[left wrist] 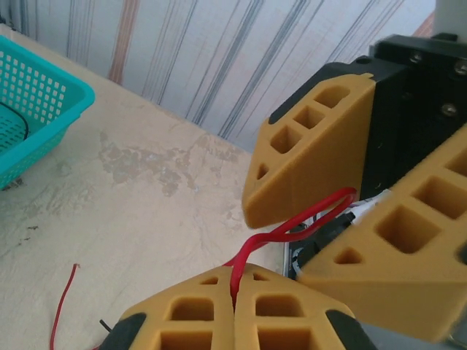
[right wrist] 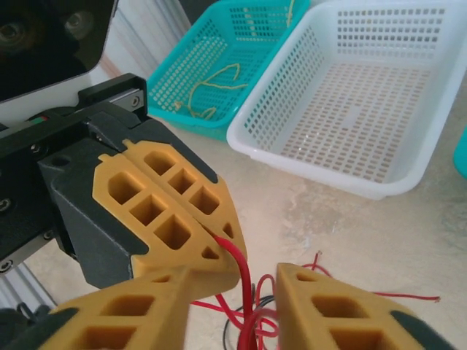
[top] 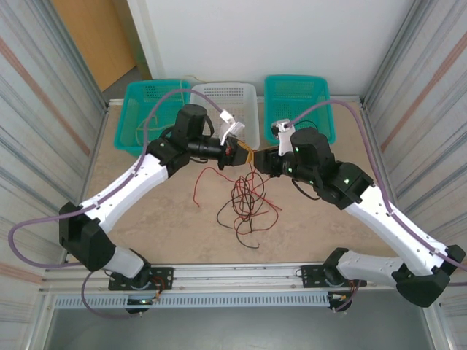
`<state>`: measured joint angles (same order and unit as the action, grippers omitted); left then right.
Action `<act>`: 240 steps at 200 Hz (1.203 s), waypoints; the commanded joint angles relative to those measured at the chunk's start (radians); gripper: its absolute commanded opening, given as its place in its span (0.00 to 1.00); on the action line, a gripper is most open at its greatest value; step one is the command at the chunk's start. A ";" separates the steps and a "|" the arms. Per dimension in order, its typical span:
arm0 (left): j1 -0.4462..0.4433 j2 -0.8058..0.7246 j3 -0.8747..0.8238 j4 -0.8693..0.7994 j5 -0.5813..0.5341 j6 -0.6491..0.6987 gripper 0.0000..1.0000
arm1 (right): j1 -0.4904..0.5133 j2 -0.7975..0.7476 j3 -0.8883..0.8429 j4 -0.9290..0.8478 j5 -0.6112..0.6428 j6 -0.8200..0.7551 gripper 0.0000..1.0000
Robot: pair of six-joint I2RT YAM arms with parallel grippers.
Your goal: Untangle the cables
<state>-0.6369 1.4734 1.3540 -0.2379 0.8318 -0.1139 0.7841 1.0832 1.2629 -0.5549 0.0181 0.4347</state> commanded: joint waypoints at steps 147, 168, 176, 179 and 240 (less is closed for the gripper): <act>-0.018 -0.190 -0.117 0.516 -0.238 -0.413 0.00 | 0.011 -0.024 -0.433 0.366 -0.108 0.243 0.77; -0.019 -0.216 -0.109 0.563 -0.277 -0.460 0.00 | 0.011 -0.009 -0.474 0.414 -0.093 0.254 0.46; -0.019 -0.226 -0.101 0.568 -0.289 -0.469 0.00 | 0.010 -0.011 -0.492 0.431 -0.079 0.261 0.34; -0.018 -0.229 -0.096 0.568 -0.291 -0.471 0.00 | 0.010 -0.011 -0.499 0.439 -0.074 0.260 0.30; -0.018 -0.266 0.113 0.372 -0.465 -0.412 0.00 | -0.008 0.076 -0.615 0.447 0.024 0.310 0.00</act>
<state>-0.6521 1.2598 1.3300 0.1799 0.4850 -0.5575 0.7898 1.1107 0.7052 -0.0967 -0.0212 0.7040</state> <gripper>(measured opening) 0.067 0.087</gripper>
